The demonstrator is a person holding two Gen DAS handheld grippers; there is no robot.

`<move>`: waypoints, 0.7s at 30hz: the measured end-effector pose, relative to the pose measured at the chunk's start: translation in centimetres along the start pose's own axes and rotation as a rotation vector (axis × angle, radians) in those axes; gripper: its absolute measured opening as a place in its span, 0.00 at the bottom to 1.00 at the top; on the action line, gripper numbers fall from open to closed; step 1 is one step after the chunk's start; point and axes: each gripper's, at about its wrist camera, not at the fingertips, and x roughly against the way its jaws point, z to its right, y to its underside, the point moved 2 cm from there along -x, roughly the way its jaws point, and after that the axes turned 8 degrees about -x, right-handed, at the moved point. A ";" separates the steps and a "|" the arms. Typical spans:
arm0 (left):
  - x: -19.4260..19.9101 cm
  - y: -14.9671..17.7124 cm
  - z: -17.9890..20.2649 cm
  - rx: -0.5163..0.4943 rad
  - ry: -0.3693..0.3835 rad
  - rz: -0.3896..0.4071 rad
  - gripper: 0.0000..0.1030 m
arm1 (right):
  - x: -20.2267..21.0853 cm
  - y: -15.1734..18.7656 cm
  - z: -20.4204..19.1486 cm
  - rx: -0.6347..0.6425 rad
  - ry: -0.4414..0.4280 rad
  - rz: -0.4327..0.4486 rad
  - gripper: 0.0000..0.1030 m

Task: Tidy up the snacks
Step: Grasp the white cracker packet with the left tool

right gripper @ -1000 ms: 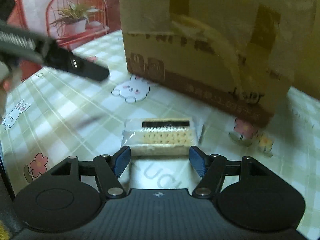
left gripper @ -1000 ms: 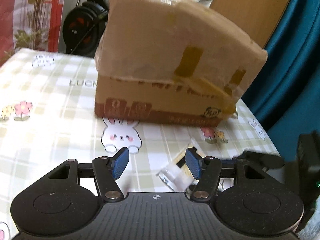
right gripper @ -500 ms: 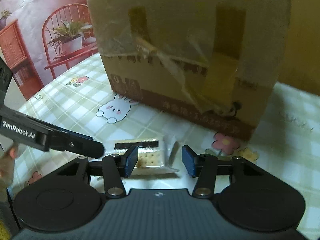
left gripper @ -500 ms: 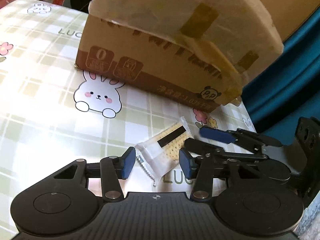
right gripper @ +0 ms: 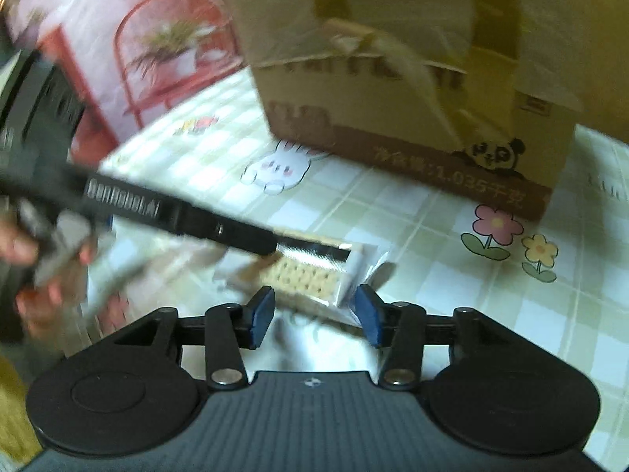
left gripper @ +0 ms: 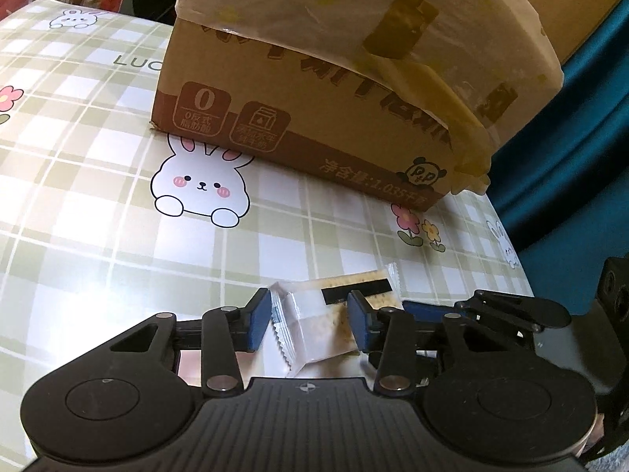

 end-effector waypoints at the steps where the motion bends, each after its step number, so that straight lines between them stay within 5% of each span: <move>1: 0.0 0.0 0.1 -0.002 0.000 0.001 0.43 | -0.1 0.2 -0.3 0.028 0.013 -0.009 0.49; 7: 0.2 0.3 1.2 -0.116 -0.045 0.003 0.43 | -0.8 0.3 -0.3 0.040 0.052 0.030 0.50; 11: 0.2 0.6 1.1 -0.097 -0.037 0.002 0.43 | -0.7 0.7 -0.2 0.041 0.055 0.053 0.53; 17: 1.1 0.2 1.2 -0.107 -0.069 0.031 0.43 | -0.5 0.9 -1.7 0.073 0.068 0.072 0.35; 21: 1.9 -0.5 1.7 -0.138 -0.068 0.049 0.40 | 0.1 1.0 -1.9 0.045 0.067 0.107 0.33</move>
